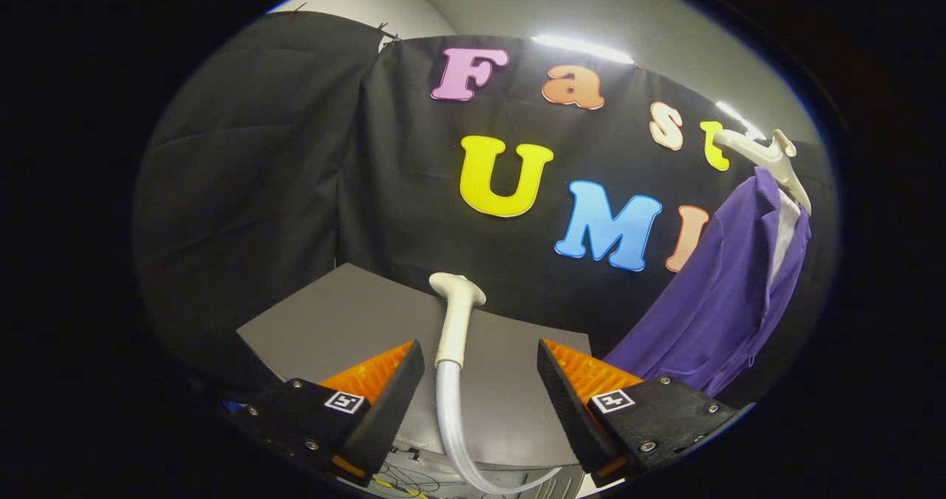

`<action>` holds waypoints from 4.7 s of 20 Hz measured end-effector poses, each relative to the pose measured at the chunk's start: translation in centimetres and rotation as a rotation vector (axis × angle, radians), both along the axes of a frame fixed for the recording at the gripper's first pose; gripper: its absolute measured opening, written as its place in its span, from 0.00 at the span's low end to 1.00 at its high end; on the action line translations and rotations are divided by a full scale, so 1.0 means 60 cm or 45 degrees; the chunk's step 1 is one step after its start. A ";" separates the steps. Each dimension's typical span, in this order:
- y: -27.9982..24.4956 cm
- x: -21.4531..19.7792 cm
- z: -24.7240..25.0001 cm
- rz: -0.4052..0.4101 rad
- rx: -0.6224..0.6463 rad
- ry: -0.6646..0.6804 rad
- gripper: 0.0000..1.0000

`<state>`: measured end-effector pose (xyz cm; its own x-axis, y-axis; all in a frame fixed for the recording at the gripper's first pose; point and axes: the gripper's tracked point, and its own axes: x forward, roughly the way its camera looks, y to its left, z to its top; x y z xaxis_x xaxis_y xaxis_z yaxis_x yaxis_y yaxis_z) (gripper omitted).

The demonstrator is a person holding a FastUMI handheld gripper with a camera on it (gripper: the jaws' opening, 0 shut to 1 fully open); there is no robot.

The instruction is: Iron the clothes twice with a garment steamer, once on the left side and once on the right side.

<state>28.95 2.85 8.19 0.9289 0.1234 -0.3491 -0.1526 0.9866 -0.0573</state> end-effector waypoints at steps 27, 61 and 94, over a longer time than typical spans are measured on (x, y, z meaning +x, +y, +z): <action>0.113 0.249 -0.206 -0.055 0.578 0.675 0.72; -0.006 0.057 0.016 -0.203 0.384 -0.306 0.39; -0.547 -0.139 0.127 -0.526 0.316 -0.715 0.41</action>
